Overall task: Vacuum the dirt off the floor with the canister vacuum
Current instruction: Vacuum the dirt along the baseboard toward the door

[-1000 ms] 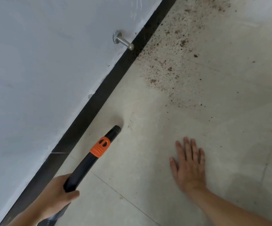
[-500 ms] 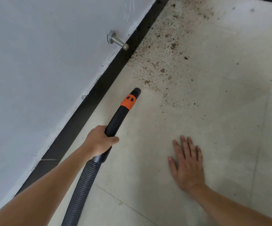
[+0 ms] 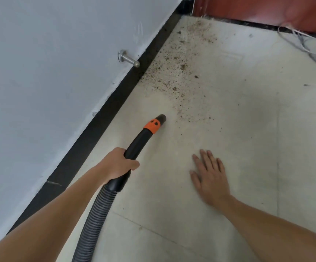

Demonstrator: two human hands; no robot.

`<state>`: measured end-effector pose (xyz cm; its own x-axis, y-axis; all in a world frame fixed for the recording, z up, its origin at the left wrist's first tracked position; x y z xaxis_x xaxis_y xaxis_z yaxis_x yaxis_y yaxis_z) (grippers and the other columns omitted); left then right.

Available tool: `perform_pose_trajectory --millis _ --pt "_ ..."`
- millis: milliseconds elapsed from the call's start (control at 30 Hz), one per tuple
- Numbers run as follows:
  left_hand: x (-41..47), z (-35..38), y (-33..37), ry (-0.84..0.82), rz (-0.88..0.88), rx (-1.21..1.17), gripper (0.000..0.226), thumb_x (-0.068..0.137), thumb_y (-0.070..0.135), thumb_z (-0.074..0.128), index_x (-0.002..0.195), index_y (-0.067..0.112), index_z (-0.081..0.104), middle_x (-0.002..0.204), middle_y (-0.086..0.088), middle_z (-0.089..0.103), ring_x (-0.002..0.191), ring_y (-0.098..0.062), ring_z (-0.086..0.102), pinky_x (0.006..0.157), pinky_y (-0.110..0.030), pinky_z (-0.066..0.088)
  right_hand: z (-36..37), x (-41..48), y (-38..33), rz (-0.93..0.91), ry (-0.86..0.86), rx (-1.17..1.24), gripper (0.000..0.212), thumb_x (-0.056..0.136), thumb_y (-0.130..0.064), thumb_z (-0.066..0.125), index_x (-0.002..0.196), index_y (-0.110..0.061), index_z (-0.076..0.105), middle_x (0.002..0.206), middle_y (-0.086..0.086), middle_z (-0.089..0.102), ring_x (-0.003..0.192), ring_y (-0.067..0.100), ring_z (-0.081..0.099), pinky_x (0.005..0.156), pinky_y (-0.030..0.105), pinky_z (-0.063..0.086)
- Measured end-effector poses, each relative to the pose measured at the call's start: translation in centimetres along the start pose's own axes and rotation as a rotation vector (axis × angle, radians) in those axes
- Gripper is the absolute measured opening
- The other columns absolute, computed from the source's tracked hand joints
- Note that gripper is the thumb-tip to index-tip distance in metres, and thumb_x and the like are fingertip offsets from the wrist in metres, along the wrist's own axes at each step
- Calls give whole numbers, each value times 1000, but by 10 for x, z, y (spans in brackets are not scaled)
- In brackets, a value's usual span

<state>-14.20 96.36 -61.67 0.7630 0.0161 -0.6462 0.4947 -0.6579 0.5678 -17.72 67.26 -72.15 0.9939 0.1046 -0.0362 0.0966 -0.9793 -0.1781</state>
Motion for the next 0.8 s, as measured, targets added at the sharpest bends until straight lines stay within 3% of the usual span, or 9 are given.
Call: perform_pose_trajectory --millis 133,267,400,567,667,800 --pt "-64 7 -59 22 -58 67 26 70 19 68 85 1 57 64 -11 65 52 -20 61 58 -33 55 -10 -9 -1 27 -54 -1 72 96 -56 16 156 -20 32 163 11 26 151 28 23 120 47 21" --pt "-77 14 -68 19 -37 123 25 60 25 66 73 8 52 58 -6 62 49 -18 58 56 -32 52 -25 -27 15 84 -3 46 70 94 -54 27 153 -17 38 159 14 35 145 31 37 111 47 37" --pt "-45 34 -17 -10 18 100 25 66 23 69 81 8 57 70 -12 68 61 -27 66 64 -40 58 -26 -71 42 160 62 84 63 95 -52 34 146 -16 43 150 16 47 138 29 38 106 40 31" --pt "21 43 72 -17 41 31 50 50 30 65 94 6 58 83 -18 70 79 -37 70 73 -50 60 -13 -98 50 167 101 83 73 103 -57 15 135 -12 61 146 17 52 138 27 38 113 38 24" --pt "52 41 116 -14 22 -14 52 55 24 67 101 3 57 87 -19 70 77 -36 69 74 -50 60 -12 -100 48 164 134 110 70 103 -55 19 137 -11 61 149 16 49 141 28 41 117 38 19" --pt "92 40 161 6 -8 -64 38 73 10 67 106 1 50 83 -20 67 65 -32 64 71 -46 58 -12 -99 47 137 178 129 65 102 -53 24 137 -12 61 151 14 47 141 29 41 114 44 29"
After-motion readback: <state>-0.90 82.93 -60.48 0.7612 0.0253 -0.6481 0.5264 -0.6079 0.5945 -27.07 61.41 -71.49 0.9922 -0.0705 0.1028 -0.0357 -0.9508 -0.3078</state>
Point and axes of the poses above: each hand's wrist, its own x-axis towards the middle knuckle, its own z-axis out of the palm, y = z × x, the point moved 5 cm from there along x, towards the middle knuckle
